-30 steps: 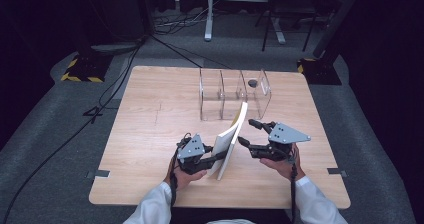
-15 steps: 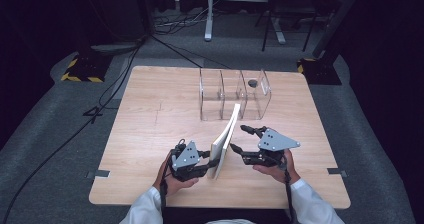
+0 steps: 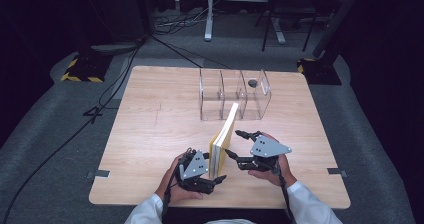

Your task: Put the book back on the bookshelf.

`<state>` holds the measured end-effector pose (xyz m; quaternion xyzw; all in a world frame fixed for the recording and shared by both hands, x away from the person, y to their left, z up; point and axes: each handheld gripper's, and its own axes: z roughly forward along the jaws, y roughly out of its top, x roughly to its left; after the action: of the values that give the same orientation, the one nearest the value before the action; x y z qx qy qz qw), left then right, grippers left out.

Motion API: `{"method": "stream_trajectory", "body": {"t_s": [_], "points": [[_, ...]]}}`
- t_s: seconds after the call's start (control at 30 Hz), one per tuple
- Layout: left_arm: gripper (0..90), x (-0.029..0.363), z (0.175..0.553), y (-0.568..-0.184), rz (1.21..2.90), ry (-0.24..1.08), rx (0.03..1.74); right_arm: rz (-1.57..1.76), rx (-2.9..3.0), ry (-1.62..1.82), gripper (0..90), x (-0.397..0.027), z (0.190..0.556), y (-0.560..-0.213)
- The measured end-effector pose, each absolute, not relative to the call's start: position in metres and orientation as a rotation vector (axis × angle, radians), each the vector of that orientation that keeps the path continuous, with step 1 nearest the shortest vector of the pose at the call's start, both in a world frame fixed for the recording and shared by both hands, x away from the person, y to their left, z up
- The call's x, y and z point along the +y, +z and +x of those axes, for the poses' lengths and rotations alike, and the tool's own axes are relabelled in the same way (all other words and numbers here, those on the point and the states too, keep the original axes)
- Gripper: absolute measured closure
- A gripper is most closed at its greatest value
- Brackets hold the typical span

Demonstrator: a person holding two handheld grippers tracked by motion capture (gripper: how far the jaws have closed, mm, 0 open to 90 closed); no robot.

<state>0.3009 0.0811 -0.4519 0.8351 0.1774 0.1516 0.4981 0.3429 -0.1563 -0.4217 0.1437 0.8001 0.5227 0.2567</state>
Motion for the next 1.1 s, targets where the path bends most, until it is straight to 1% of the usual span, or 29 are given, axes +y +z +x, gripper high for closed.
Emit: {"method": "stream_trajectory", "body": {"t_s": [0.07,0.1,0.13,0.17,0.2,0.23,0.27,0.3,0.33,0.37,0.4,0.47,0.53,0.57,0.6,0.7,0.83,0.87,0.9,0.93,1.03,1.1], "points": [[24.6,0.074,0.299,-0.451,2.021,0.43,0.463,0.401,2.174,1.416,30.8,-0.155,0.344,-0.425],[26.4,0.073,0.299,-0.451,2.019,0.446,0.475,0.407,2.171,1.415,29.7,-0.156,0.345,-0.425],[30.3,0.073,0.299,-0.451,2.019,0.446,0.475,0.407,2.171,1.415,29.7,-0.156,0.345,-0.425],[30.3,0.072,0.299,-0.45,2.017,0.453,0.485,0.414,2.17,1.411,28.5,-0.156,0.346,-0.426],[34.2,0.073,0.299,-0.45,2.013,0.462,0.499,0.42,2.17,1.411,27.7,-0.157,0.347,-0.426],[45.8,0.076,0.301,-0.449,2.004,0.47,0.516,0.447,2.169,1.418,26.9,-0.159,0.35,-0.427],[51.6,0.076,0.301,-0.449,2.004,0.47,0.516,0.447,2.169,1.418,26.9,-0.159,0.35,-0.427],[51.6,0.078,0.302,-0.449,2.008,0.462,0.509,0.456,2.17,1.423,25.7,-0.159,0.351,-0.427],[57.9,0.082,0.303,-0.448,2.013,0.441,0.506,0.47,2.163,1.422,26.1,-0.161,0.353,-0.428],[60.5,0.082,0.303,-0.448,2.013,0.441,0.506,0.47,2.163,1.422,26.1,-0.161,0.353,-0.428],[60.5,0.085,0.303,-0.447,2.023,0.433,0.501,0.472,2.162,1.418,26.7,-0.162,0.354,-0.428],[64.6,0.093,0.305,-0.447,2.029,0.394,0.473,0.482,2.156,1.411,27.4,-0.164,0.355,-0.428],[68.5,0.104,0.305,-0.446,2.036,0.344,0.428,0.483,2.17,1.423,24.8,-0.169,0.359,-0.429],[70.6,0.104,0.305,-0.446,2.036,0.344,0.428,0.483,2.17,1.423,24.8,-0.169,0.359,-0.429],[70.6,0.108,0.305,-0.446,2.041,0.329,0.412,0.476,2.189,1.43,22.8,-0.173,0.36,-0.429],[74.5,0.121,0.303,-0.446,2.048,0.285,0.364,0.434,2.254,1.459,15.7,-0.181,0.363,-0.431],[75.0,0.133,0.297,-0.444,2.07,0.251,0.319,0.343,2.365,1.553,14.8,-0.185,0.367,-0.435],[75.0,0.137,0.297,-0.444,2.073,0.247,0.32,0.333,2.384,1.573,16.0,-0.183,0.367,-0.436],[75.0,0.141,0.296,-0.445,2.063,0.231,0.324,0.293,2.425,1.588,21.2,-0.177,0.367,-0.439],[75.0,0.141,0.296,-0.445,2.063,0.231,0.324,0.293,2.425,1.588,21.2,-0.177,0.367,-0.439],[75.0,0.146,0.296,-0.444,2.075,0.249,0.318,0.219,2.459,1.594,34.7,-0.17,0.361,-0.441],[74.5,0.148,0.296,-0.444,2.073,0.266,0.318,0.194,2.455,1.601,36.6,-0.169,0.357,-0.44]]}}
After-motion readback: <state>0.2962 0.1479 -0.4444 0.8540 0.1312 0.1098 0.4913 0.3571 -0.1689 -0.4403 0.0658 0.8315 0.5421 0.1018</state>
